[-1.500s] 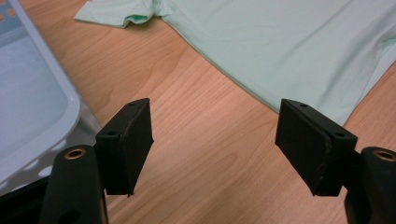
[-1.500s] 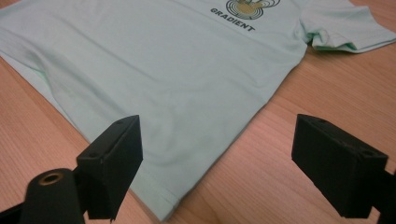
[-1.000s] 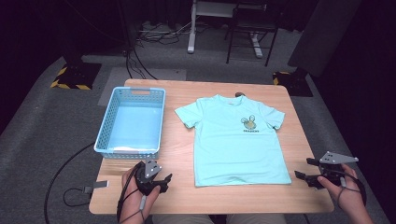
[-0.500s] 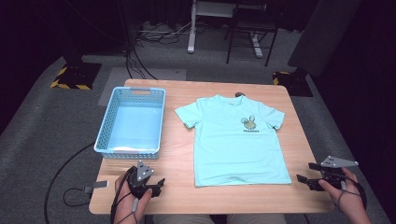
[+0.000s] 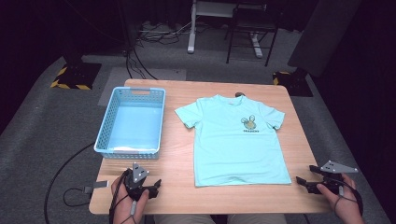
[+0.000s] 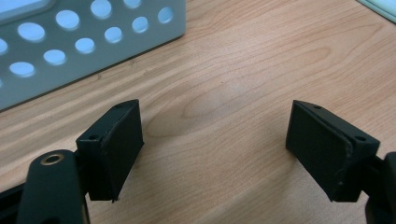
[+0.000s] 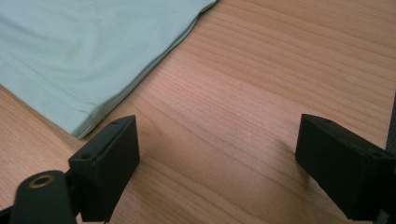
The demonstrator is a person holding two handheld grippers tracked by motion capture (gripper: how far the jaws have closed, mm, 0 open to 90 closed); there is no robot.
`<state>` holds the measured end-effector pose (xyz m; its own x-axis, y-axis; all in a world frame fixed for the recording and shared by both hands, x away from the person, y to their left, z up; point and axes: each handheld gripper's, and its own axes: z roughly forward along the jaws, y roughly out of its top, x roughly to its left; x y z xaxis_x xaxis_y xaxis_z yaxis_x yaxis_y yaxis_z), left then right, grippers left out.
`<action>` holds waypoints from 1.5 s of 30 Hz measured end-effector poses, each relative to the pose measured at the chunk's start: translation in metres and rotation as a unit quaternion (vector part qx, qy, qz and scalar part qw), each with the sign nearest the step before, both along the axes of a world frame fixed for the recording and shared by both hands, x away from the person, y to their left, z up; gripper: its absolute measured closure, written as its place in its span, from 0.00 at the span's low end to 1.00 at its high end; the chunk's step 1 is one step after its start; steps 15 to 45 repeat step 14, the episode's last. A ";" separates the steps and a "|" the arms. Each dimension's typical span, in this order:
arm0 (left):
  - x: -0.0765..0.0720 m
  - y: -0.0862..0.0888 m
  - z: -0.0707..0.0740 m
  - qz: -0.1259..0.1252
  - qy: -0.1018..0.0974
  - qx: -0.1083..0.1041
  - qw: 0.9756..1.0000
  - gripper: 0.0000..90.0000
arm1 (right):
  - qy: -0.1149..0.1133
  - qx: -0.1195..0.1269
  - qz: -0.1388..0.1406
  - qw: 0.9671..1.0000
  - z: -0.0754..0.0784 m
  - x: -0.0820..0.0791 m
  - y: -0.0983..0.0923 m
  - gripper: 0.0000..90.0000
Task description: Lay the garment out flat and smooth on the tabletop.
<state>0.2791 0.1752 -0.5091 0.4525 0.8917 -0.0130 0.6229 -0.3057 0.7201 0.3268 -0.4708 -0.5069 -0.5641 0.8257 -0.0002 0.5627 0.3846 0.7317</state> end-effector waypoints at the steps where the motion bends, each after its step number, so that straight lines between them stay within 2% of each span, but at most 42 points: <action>1: -0.001 0.000 0.000 0.003 0.000 -0.001 1.000 0.21 | 0.000 0.000 -0.005 1.000 0.000 -0.001 0.001 0.15; 7: -0.006 0.000 -0.003 0.016 -0.012 -0.011 1.000 0.20 | -0.001 0.000 -0.016 1.000 0.000 -0.005 0.003 0.15; 45: -0.006 0.000 -0.003 0.014 -0.011 -0.009 1.000 0.19 | -0.002 0.001 -0.014 1.000 0.000 -0.004 0.003 0.15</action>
